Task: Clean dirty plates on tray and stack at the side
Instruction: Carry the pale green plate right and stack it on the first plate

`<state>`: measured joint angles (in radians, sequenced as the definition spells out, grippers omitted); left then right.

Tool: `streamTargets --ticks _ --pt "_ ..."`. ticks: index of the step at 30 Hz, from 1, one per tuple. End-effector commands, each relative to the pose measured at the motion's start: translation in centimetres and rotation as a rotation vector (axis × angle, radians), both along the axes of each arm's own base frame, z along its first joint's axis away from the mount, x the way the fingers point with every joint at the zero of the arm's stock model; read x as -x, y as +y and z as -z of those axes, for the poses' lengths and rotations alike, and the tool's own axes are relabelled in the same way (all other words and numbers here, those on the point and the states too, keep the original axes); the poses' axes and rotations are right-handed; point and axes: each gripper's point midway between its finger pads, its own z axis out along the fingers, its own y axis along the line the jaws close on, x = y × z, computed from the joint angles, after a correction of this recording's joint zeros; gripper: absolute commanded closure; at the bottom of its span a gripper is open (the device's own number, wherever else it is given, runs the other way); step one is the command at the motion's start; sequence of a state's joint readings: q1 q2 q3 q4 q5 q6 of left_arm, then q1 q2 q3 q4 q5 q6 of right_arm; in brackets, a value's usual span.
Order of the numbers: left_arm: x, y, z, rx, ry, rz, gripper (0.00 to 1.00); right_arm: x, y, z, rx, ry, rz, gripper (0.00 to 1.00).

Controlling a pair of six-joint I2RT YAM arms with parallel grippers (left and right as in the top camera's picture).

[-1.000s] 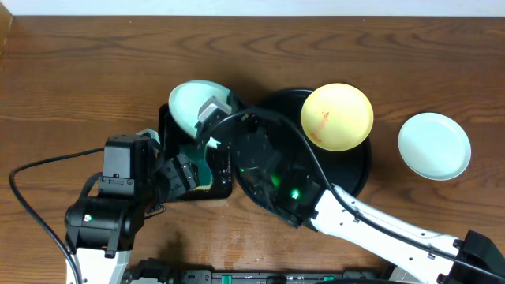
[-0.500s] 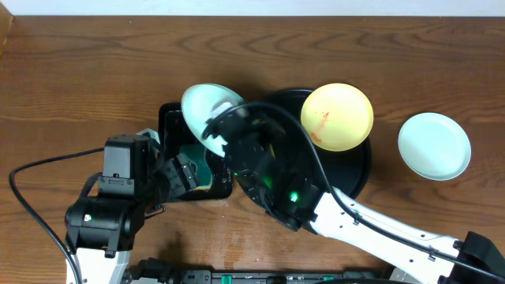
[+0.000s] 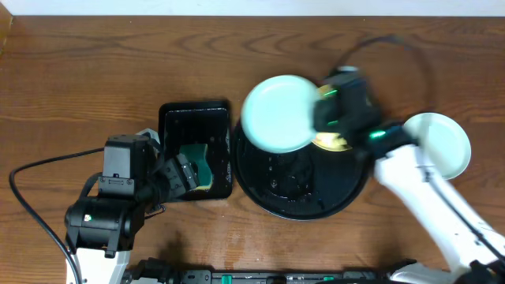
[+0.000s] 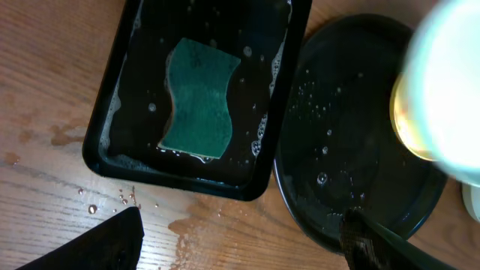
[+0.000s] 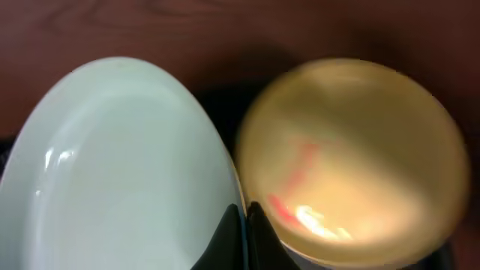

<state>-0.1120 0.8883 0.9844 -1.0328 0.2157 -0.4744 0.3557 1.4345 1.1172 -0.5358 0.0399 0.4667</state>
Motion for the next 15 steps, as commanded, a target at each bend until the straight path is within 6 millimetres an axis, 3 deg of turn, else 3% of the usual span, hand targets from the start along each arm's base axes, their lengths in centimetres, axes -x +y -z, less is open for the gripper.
streamTargets --ticks 1,4,9,12,15 --pt "-0.2 -0.1 -0.8 0.012 -0.017 -0.004 0.16 0.3 -5.5 -1.7 -0.206 0.061 0.127 0.99" --pt "-0.2 -0.1 -0.8 0.012 -0.017 -0.004 0.16 1.2 -13.4 -0.1 -0.183 0.130 0.339 0.99" --pt "-0.2 -0.1 -0.8 0.012 -0.017 -0.004 0.16 4.3 -23.5 2.9 -0.146 0.217 0.640 0.99" --pt "-0.2 -0.1 -0.8 0.012 -0.017 -0.004 0.16 6.6 -28.3 4.9 -0.112 0.265 0.802 0.99" --pt "-0.2 -0.1 -0.8 0.012 -0.017 -0.004 0.16 8.2 -30.8 6.5 -0.130 0.310 0.889 0.99"
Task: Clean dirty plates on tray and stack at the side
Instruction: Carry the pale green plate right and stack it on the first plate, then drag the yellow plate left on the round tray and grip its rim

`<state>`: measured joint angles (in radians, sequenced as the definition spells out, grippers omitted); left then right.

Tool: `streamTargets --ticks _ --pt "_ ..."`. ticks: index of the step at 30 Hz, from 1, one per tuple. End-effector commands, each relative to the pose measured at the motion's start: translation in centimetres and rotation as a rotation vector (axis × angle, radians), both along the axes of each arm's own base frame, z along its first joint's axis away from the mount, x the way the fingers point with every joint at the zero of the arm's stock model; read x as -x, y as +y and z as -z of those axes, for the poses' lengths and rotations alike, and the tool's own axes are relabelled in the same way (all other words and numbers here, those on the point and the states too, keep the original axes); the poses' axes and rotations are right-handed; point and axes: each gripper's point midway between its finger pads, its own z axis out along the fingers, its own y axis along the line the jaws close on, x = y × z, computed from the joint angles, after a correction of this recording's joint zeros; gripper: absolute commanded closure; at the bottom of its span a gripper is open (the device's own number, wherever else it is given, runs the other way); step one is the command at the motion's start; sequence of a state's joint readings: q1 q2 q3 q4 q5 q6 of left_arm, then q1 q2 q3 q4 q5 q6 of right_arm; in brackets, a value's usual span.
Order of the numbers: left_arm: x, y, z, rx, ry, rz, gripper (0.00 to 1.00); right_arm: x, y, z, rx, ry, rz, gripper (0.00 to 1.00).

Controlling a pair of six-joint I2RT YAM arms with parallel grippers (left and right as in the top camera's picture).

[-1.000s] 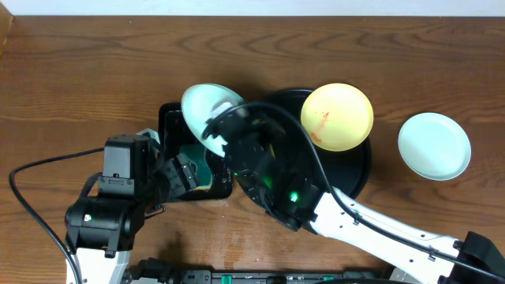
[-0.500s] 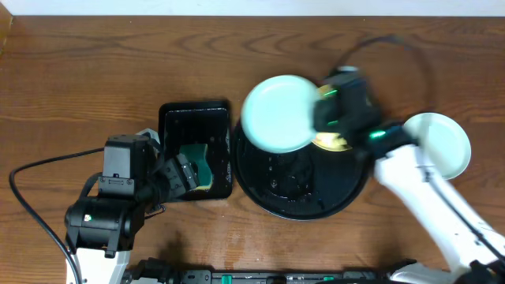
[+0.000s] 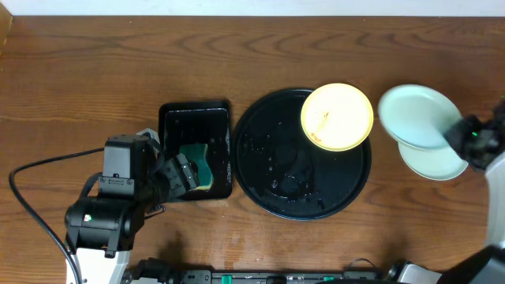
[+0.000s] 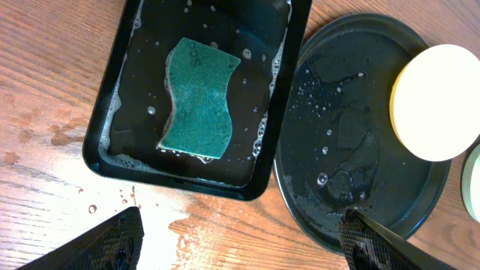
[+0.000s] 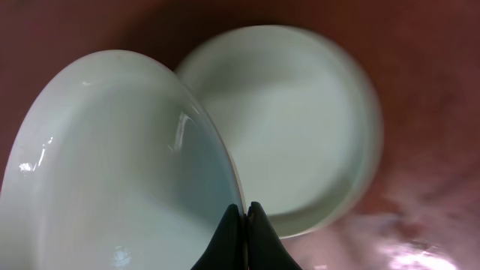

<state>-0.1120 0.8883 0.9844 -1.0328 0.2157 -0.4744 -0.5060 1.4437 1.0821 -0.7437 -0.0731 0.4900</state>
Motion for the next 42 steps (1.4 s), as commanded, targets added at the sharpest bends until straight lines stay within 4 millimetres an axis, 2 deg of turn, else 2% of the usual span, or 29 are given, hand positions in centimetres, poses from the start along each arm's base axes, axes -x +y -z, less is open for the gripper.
streamTargets --ticks 1,7,8,9,11,12,15,18,21,23,24,27,32,36,39,42 --pt "-0.2 -0.1 -0.8 0.012 -0.017 -0.004 0.16 2.1 -2.5 2.4 -0.024 0.072 0.095 0.99" --pt "-0.2 -0.1 -0.8 0.012 -0.017 -0.004 0.16 3.2 -4.5 4.7 -0.036 0.133 0.157 0.99" --pt "-0.2 -0.1 -0.8 0.012 -0.017 -0.004 0.16 3.2 -4.5 4.7 -0.034 0.136 0.158 0.93" --pt "-0.2 -0.1 -0.8 0.012 -0.017 -0.004 0.16 2.7 -4.5 4.5 -0.030 0.117 0.136 0.69" --pt "-0.2 -0.1 -0.8 0.012 -0.017 -0.004 0.16 1.4 -3.8 3.9 -0.036 0.061 0.019 0.57" --pt "-0.2 -0.1 -0.8 0.012 -0.017 -0.004 0.16 0.7 -3.1 3.6 -0.050 0.027 -0.032 0.55" --pt "-0.2 -0.1 -0.8 0.012 -0.017 -0.004 0.16 -1.9 -0.3 1.7 -0.120 -0.118 -0.190 0.51" --pt "-0.2 -0.1 -0.8 0.012 -0.017 -0.004 0.16 -4.3 4.2 -1.4 -0.171 -0.280 -0.404 0.49" --pt "-0.2 -0.1 -0.8 0.012 -0.017 -0.004 0.16 -5.1 8.7 -3.3 -0.146 -0.321 -0.574 0.50" --pt "-0.2 -0.1 -0.8 0.012 -0.017 -0.004 0.16 -5.2 11.7 -3.6 -0.118 -0.304 -0.673 0.50" --pt "-0.2 -0.1 -0.8 0.012 -0.017 -0.004 0.16 -5.3 13.8 -3.1 -0.080 -0.261 -0.729 0.50" --pt "-0.2 -0.1 -0.8 0.012 -0.017 -0.004 0.16 -5.5 15.7 -1.1 0.054 -0.141 -0.779 0.48" --pt "-0.2 -0.1 -0.8 0.012 -0.017 -0.004 0.16 -6.5 15.9 2.9 0.296 0.026 -0.785 0.48" --pt "-0.2 -0.1 -0.8 0.012 -0.017 -0.004 0.16 -8.1 16.3 6.3 0.354 0.082 -0.849 0.51" --pt "-0.2 -0.1 -0.8 0.012 -0.017 -0.004 0.16 -8.9 15.3 7.9 0.400 0.111 -0.822 0.51" --pt "-0.2 -0.1 -0.8 0.012 -0.017 -0.004 0.15 -9.6 15.4 8.9 0.393 0.102 -0.819 0.55"
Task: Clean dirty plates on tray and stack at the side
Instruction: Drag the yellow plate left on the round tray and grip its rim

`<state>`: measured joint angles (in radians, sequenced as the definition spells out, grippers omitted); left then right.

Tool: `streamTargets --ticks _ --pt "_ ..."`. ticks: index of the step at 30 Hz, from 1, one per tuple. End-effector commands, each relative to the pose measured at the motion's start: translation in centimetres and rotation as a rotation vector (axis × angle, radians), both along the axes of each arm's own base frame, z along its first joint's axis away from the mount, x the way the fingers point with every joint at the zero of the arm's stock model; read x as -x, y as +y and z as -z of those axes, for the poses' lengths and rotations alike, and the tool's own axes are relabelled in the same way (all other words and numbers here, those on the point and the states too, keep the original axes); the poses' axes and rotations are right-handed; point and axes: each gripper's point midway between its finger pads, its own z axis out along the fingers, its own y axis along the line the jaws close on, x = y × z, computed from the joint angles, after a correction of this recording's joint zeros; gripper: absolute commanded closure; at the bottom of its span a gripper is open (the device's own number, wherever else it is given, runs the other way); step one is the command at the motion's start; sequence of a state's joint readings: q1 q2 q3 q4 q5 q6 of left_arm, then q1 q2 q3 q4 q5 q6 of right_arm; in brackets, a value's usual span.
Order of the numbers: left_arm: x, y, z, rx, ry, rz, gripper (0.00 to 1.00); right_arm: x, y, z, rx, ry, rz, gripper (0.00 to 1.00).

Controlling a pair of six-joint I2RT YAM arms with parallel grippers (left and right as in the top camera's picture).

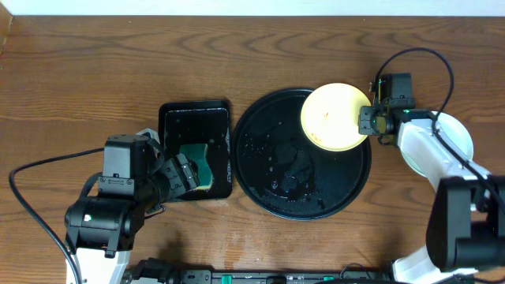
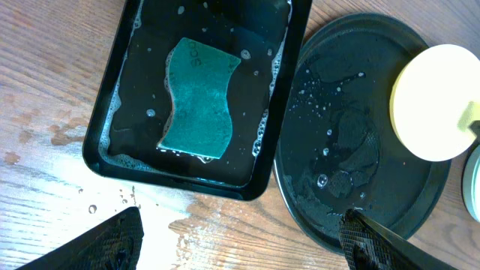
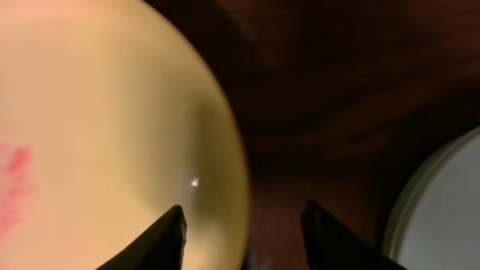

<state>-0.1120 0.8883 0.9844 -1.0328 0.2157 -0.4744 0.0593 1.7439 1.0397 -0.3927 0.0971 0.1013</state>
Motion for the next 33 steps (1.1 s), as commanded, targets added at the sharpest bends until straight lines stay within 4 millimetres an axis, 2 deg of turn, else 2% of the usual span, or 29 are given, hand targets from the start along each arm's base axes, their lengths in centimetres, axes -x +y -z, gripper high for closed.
streamTargets --ticks 1,2,5,9,11,14,15,18,21,26,30,33 --pt "-0.2 -0.1 -0.8 0.012 -0.017 -0.004 0.16 -0.3 -0.9 0.8 0.065 0.001 0.009 0.58" --pt "-0.2 -0.1 -0.8 0.012 -0.017 -0.004 0.16 -0.3 -0.8 1.1 0.055 0.005 0.011 0.66" --pt "-0.2 -0.1 -0.8 0.012 -0.017 -0.004 0.16 -0.1 -0.7 1.9 0.034 0.025 0.037 0.99" --pt "-0.2 -0.1 -0.8 0.012 -0.017 -0.004 0.16 0.4 -0.5 1.1 0.029 0.030 0.034 0.99" --pt "-0.2 -0.1 -0.8 0.012 -0.017 -0.004 0.16 0.8 0.4 -0.6 0.001 0.012 0.011 0.99" --pt "-0.2 -0.1 -0.8 0.012 -0.017 -0.004 0.16 1.6 2.7 -3.2 -0.091 -0.018 -0.051 0.99" --pt "-0.2 -0.1 -0.8 0.012 -0.017 -0.004 0.16 2.4 4.1 -4.8 -0.158 -0.030 -0.051 0.99" --pt "-0.2 -0.1 -0.8 0.012 -0.017 -0.004 0.16 4.0 5.7 -5.9 -0.221 -0.005 -0.045 0.99" --pt "-0.2 -0.1 -0.8 0.012 -0.017 -0.004 0.15 5.9 6.8 -5.3 -0.239 0.072 -0.026 0.99" --pt "-0.2 -0.1 -0.8 0.012 -0.017 -0.004 0.16 8.9 8.7 -2.3 -0.252 0.207 0.032 0.99" --pt "-0.2 -0.1 -0.8 0.012 -0.017 -0.004 0.15 10.0 8.8 0.5 -0.244 0.247 0.139 0.99" --pt "-0.2 -0.1 -0.8 0.012 -0.017 -0.004 0.15 10.6 8.8 1.9 -0.249 0.269 0.164 0.99"
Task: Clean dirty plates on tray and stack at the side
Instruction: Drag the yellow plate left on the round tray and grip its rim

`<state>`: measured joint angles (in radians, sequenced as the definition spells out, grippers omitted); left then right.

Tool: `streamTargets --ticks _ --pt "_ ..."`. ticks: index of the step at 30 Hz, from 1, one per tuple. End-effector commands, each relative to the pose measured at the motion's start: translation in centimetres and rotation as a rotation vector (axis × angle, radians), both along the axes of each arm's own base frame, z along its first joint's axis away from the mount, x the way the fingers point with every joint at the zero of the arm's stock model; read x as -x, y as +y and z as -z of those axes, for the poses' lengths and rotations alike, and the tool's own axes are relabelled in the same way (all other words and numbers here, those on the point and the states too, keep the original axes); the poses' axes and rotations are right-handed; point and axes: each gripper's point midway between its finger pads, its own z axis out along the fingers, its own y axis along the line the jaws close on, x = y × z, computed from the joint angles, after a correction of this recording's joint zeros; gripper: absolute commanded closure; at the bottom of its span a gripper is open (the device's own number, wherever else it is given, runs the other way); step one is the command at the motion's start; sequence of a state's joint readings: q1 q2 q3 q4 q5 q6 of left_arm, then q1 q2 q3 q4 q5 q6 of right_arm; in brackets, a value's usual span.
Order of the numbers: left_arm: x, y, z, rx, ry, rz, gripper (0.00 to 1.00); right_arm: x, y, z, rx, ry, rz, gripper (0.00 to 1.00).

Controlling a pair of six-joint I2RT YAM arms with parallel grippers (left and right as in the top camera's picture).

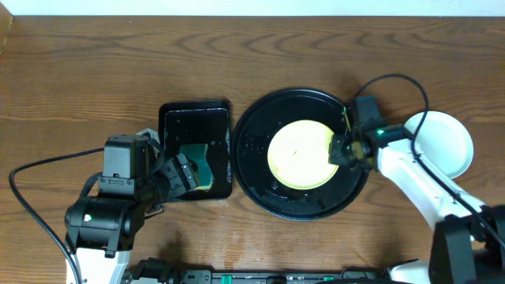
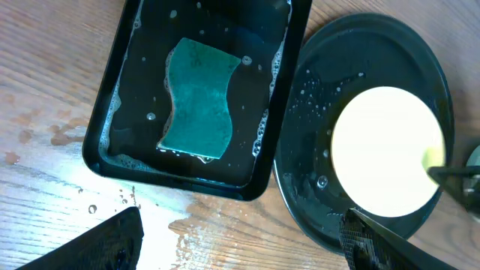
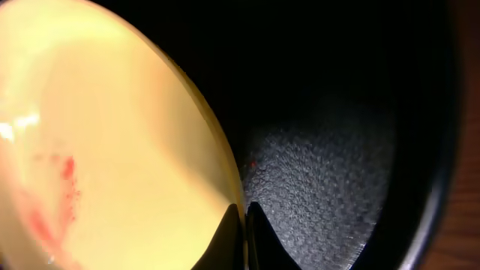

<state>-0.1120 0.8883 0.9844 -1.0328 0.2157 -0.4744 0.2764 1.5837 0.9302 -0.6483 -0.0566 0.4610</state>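
Note:
A yellow plate (image 1: 300, 153) with red smears (image 3: 64, 184) lies over the middle of the round black tray (image 1: 260, 189). My right gripper (image 1: 341, 150) is shut on the plate's right rim (image 3: 241, 214). Stacked pale green plates (image 1: 442, 142) rest on the table to the right of the tray. A green sponge (image 2: 197, 99) lies in soapy water in the rectangular black tray (image 2: 105, 135). My left gripper (image 2: 240, 240) hangs open above the table in front of both trays, holding nothing.
The wet round tray (image 2: 307, 187) sits right beside the rectangular tray (image 1: 170, 114). Water drops and a wet patch (image 2: 195, 225) lie on the wooden table in front of them. A black cable (image 1: 387, 79) loops behind my right arm.
My right gripper was open around the yellow plate's right rim at the tray's back right. Now it is shut on that rim and the plate lies at the tray's middle.
My right gripper held a pale green plate above the tray, with the yellow plate beneath. Then it held the green plate over another at the right side. Later it was open at the yellow plate's rim. Now it grips the yellow plate, which has moved to the tray's centre.

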Motion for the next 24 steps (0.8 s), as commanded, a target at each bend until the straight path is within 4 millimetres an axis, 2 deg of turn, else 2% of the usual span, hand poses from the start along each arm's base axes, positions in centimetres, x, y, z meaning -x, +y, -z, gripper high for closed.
streamTargets --ticks 1,3,4,6,8,18,20,22,24 --pt "-0.2 -0.1 -0.8 0.012 -0.017 -0.004 0.16 0.9 -0.2 2.0 -0.001 0.045 0.094 0.99" --pt "-0.2 -0.1 -0.8 0.012 -0.017 -0.004 0.16 1.0 -0.2 2.3 0.002 0.046 0.078 0.99" --pt "-0.2 -0.1 -0.8 0.012 -0.017 -0.004 0.16 0.9 -0.2 2.3 0.011 0.035 0.032 0.95" --pt "-0.2 -0.1 -0.8 0.012 -0.017 -0.004 0.15 0.6 0.6 1.8 -0.005 0.011 -0.100 0.75" --pt "-0.2 -0.1 -0.8 0.012 -0.017 -0.004 0.16 0.7 1.5 1.3 -0.025 -0.002 -0.239 0.68" --pt "-0.5 0.3 -0.4 -0.009 -0.021 -0.017 0.16 0.5 1.6 0.2 -0.014 -0.013 -0.286 0.69" --pt "-0.8 0.9 1.3 -0.045 0.013 -0.035 0.16 0.5 1.6 0.2 -0.014 -0.013 -0.286 0.70" --pt "-0.7 1.2 3.1 -0.070 0.068 -0.041 0.24 0.4 1.6 0.2 -0.014 -0.016 -0.286 0.71" --pt "-1.2 1.2 5.0 -0.093 0.106 -0.003 0.27 0.3 1.6 0.2 -0.015 -0.019 -0.285 0.71"
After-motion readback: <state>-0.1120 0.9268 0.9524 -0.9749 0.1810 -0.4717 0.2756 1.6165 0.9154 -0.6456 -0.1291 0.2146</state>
